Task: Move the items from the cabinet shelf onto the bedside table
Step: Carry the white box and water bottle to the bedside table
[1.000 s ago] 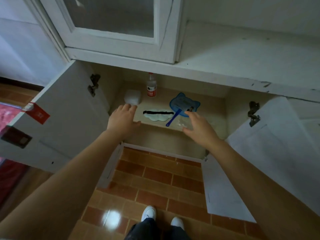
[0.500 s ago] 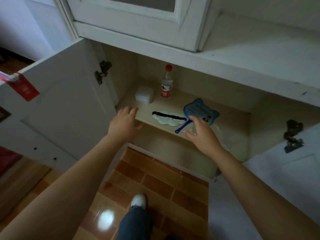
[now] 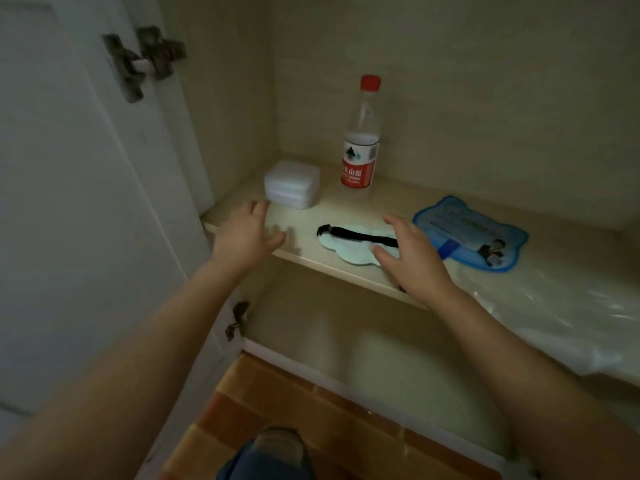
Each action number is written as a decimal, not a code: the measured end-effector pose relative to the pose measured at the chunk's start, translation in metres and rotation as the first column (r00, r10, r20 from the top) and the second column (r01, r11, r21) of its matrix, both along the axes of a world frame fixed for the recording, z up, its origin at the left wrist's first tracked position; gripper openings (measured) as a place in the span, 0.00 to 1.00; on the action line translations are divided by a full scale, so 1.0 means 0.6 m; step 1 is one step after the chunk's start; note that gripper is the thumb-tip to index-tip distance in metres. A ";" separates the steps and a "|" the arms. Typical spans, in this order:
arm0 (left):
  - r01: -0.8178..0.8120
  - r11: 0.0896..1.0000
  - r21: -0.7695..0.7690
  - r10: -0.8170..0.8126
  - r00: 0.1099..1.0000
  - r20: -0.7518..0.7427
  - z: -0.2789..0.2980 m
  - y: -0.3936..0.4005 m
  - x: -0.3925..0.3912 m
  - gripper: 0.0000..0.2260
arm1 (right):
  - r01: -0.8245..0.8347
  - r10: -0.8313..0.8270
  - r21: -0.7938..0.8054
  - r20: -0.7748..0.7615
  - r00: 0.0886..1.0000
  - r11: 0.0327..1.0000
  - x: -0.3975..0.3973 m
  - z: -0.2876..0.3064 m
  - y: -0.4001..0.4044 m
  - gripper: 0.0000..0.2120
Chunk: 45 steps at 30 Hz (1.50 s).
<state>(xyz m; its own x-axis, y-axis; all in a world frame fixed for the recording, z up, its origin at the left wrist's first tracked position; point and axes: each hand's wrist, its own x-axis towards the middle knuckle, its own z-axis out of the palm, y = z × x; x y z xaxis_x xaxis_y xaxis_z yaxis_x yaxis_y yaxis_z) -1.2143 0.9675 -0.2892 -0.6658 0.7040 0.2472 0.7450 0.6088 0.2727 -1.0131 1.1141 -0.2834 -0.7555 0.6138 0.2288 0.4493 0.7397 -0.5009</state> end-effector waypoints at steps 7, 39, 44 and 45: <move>-0.026 0.992 0.121 0.025 1.000 0.010 -0.053 0.024 -0.034 0.28 | 0.021 -0.020 0.024 -0.045 0.999 0.999 -0.043 -0.040 0.030 0.26; -0.243 0.885 0.396 0.081 0.920 0.383 -0.066 0.198 -0.118 0.44 | 0.128 -0.314 -0.425 -0.403 0.860 0.896 -0.239 -0.007 0.142 0.25; -0.242 0.883 0.402 0.086 0.925 0.369 -0.065 0.196 -0.118 0.42 | 0.179 -0.381 -0.449 -0.411 0.829 0.875 -0.255 -0.007 0.152 0.25; -0.245 0.882 0.403 0.088 0.925 0.370 -0.065 0.196 -0.118 0.41 | 0.183 -0.388 -0.454 -0.415 0.823 0.872 -0.257 -0.006 0.153 0.26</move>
